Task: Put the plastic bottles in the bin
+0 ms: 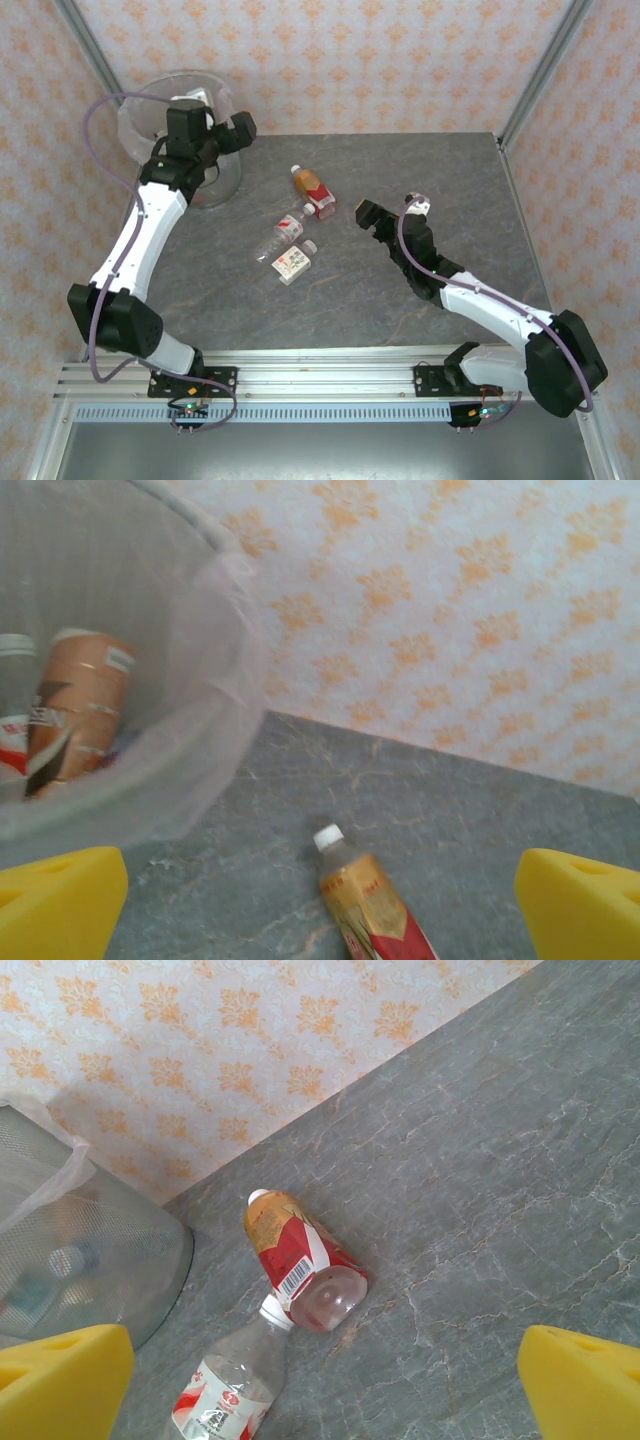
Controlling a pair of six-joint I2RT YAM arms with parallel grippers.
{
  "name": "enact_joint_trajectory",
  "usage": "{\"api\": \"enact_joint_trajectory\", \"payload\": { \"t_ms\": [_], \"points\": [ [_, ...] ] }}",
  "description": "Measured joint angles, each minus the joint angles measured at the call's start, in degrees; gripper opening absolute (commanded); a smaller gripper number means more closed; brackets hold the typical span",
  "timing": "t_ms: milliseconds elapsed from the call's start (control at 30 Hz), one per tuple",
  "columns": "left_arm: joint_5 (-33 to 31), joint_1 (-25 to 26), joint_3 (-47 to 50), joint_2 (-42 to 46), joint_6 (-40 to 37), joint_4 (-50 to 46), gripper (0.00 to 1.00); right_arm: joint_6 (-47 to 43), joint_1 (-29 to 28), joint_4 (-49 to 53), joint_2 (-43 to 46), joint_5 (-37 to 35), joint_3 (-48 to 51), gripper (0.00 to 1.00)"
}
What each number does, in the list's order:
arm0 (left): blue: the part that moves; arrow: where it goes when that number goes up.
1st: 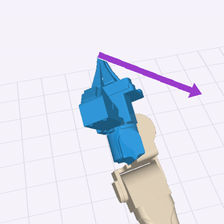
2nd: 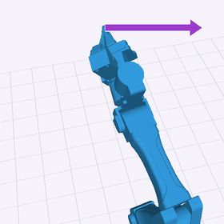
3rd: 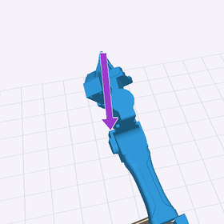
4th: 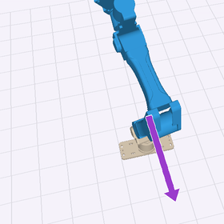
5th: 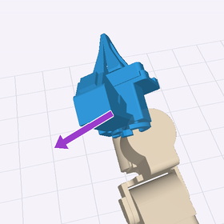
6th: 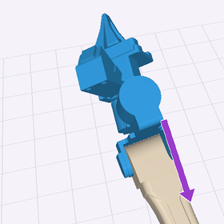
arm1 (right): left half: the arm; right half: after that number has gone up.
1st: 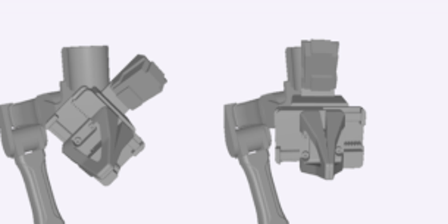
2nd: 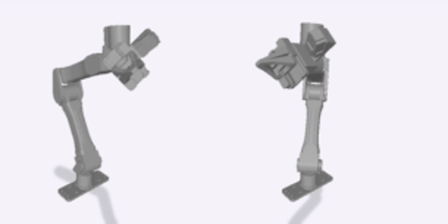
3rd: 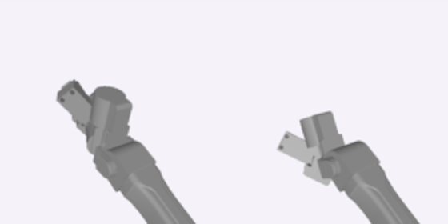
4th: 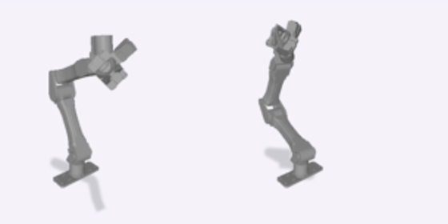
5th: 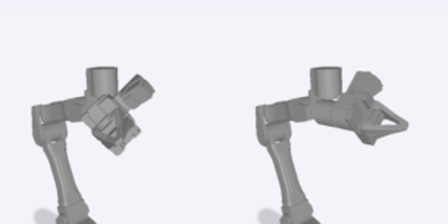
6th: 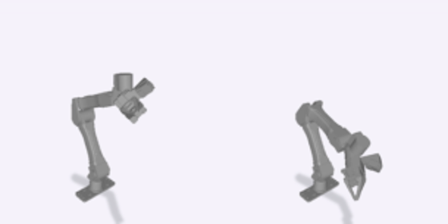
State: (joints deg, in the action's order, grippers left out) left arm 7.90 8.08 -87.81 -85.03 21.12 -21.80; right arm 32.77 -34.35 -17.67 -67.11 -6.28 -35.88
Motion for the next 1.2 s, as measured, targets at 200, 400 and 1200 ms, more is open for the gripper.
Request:
{"api": "enact_joint_trajectory", "payload": {
  "t_ms": [200, 400, 1200],
  "points": [
    [3.2, 3.2, 7.1, 7.8, -3.0, -0.1, 1.0, -1.2, 0.0, -0.8, -2.6, 2.7, -0.3, 0.99],
    [6.6, 3.9, 13.9, 13.7, -6.2, -4.9, 1.0, -1.9, 0.0, 0.8, -8.4, 7.9, -4.2, 0.99],
    [7.6, 18.8, 50.3, 18.4, 6.5, -1.4, 1.0, 0.2, 0.0, 0.5, -16.5, 10.1, -8.0, 0.99]
  ]
}}
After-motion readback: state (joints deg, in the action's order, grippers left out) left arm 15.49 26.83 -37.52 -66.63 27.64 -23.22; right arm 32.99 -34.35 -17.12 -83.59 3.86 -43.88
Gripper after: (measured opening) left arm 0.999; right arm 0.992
